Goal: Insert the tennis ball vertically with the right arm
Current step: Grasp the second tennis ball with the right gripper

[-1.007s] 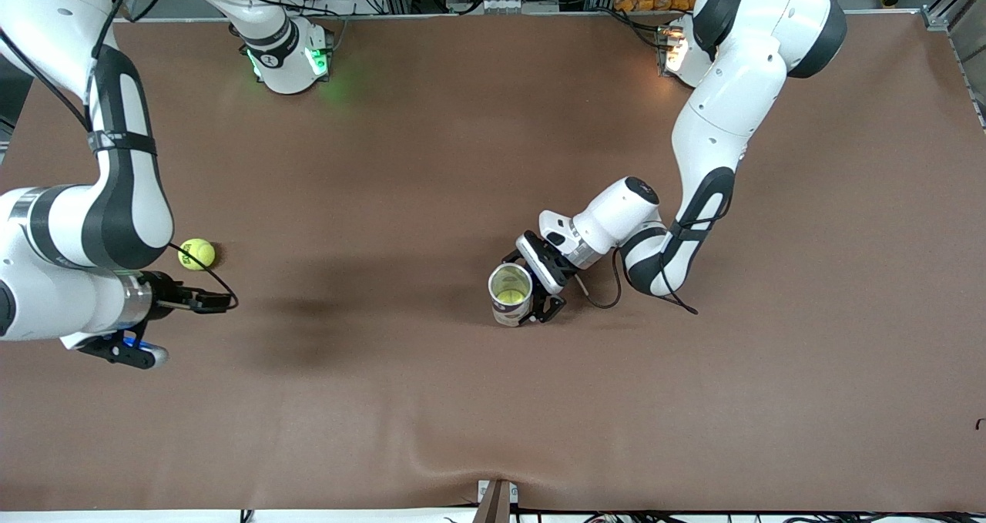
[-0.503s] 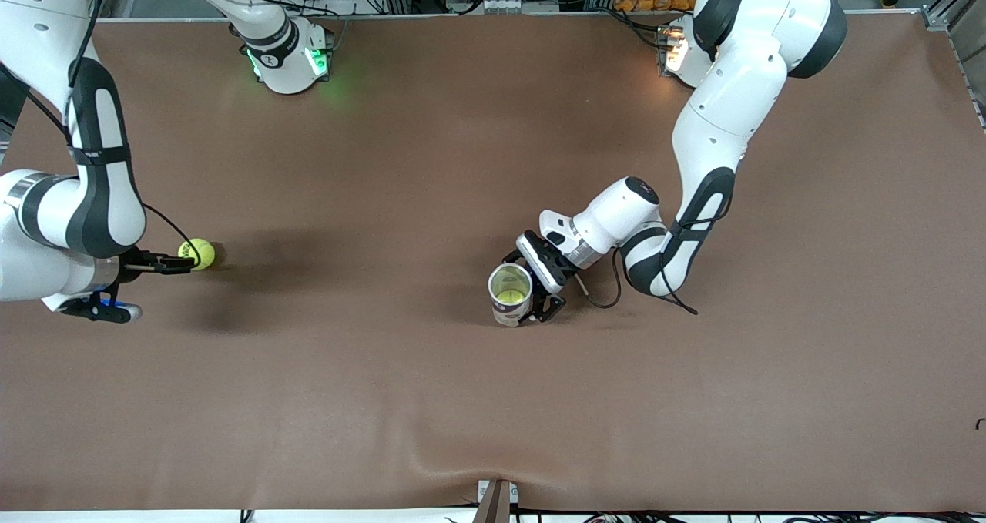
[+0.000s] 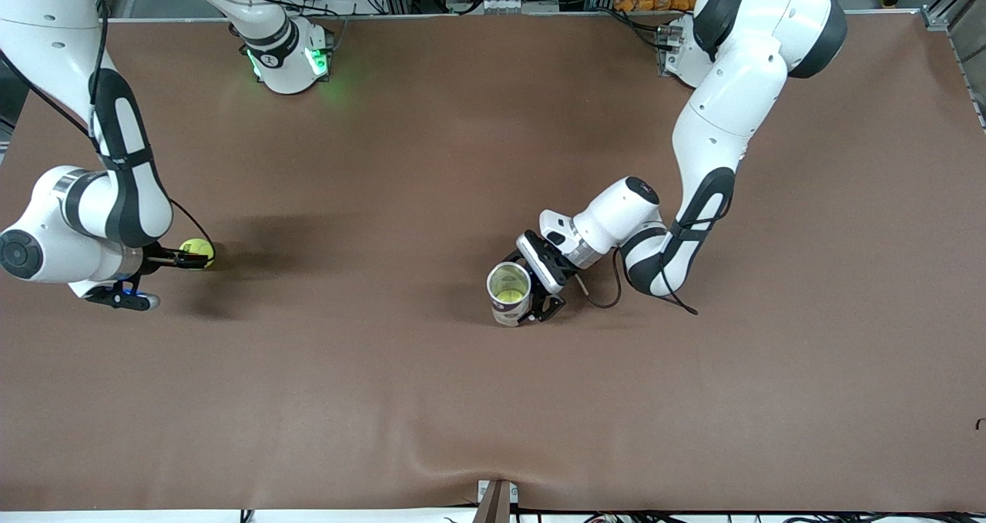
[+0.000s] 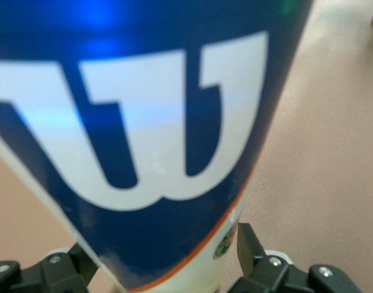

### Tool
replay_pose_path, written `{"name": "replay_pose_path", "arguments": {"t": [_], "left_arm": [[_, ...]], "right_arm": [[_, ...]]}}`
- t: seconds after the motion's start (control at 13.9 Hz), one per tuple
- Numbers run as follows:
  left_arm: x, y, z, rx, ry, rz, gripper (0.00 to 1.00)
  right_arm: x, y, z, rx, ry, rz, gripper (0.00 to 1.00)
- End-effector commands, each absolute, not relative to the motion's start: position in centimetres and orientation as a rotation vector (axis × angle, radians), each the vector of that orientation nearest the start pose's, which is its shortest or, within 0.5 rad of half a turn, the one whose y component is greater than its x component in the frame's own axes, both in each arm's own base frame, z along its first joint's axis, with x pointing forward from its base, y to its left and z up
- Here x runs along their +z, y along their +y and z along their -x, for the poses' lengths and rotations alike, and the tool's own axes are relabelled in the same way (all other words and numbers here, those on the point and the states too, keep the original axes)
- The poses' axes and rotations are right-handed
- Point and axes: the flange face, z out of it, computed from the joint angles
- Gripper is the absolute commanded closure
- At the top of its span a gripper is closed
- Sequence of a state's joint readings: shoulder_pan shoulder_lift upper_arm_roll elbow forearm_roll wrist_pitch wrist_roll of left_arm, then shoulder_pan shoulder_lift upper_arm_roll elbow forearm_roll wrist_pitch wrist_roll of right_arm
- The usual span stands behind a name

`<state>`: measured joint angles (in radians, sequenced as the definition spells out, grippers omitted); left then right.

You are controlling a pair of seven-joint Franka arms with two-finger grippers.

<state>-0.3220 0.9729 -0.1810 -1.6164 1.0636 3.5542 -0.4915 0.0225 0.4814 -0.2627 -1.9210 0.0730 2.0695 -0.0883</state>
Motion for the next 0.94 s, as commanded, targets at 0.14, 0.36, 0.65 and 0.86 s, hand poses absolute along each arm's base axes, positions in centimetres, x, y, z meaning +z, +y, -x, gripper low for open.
{"name": "replay_pose_path", "arguments": {"t": [0.14,0.36,0.65,0.86], "left_arm": [[16.2,-39.8,-55.1,-1.426,1.667,2.824,0.17],[16.2,-39.7,-55.1,-1.425,1.667,2.824,0.17],[15.9,-39.8,-54.9,-1.417,1.67,2.831,0.16],[15.9,-39.8,-54.9,-1.418,1.672,2.829,0.16]], "right_arm": [[21.5,-13.1,-55.3,0.454,0.287,3.104,0.0],[20.6,-13.2,-55.0,0.404,0.289,3.12,0.0],[20.6,-13.2,-55.0,0.404,0.272,3.12,0.75],[22.6,-12.5,-56.5,0.377,0.257,3.124,0.96]]}}
